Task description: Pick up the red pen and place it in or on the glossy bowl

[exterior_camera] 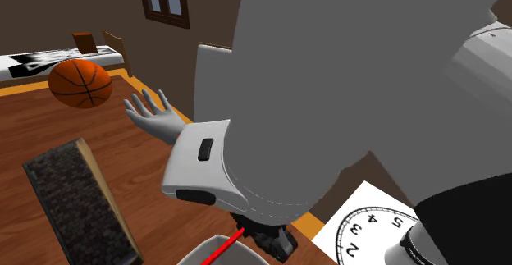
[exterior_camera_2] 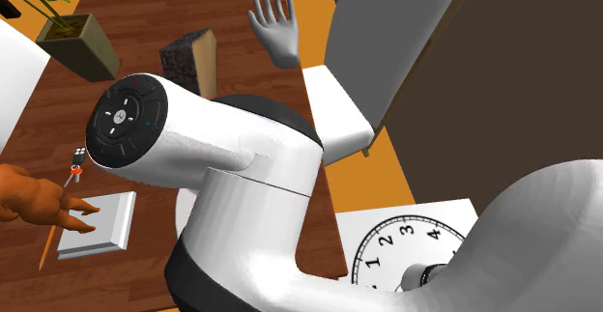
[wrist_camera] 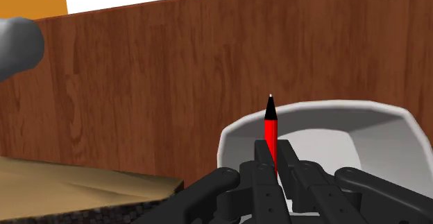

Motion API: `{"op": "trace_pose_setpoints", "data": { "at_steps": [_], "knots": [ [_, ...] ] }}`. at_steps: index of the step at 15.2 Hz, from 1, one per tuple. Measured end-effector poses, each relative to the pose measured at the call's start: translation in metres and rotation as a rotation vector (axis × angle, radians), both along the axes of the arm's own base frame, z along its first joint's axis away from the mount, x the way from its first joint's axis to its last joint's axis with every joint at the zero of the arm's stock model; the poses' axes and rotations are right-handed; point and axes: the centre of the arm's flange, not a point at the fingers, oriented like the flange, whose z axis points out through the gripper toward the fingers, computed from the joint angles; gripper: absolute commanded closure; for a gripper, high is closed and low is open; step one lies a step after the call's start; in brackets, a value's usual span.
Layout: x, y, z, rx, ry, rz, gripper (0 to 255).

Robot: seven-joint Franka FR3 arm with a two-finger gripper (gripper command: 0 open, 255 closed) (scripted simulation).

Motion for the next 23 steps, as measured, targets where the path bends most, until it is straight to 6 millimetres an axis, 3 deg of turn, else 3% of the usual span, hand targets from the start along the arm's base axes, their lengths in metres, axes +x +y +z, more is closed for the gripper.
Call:
{"op": "trace_pose_setpoints", "data": {
  "at_steps": [2, 4, 18, 23],
  "knots": [
    [-0.023, 0.011, 0.003, 0.000, 0.000, -0.001, 255],
    [-0.031, 0.015, -0.003, 0.000, 0.000, -0.001, 255],
    [-0.034, 0.018, -0.077, -0.001, 0.000, -0.002, 255],
    [-0.034, 0.017, -0.085, 0.000, 0.000, -0.002, 255]
  ]
}}
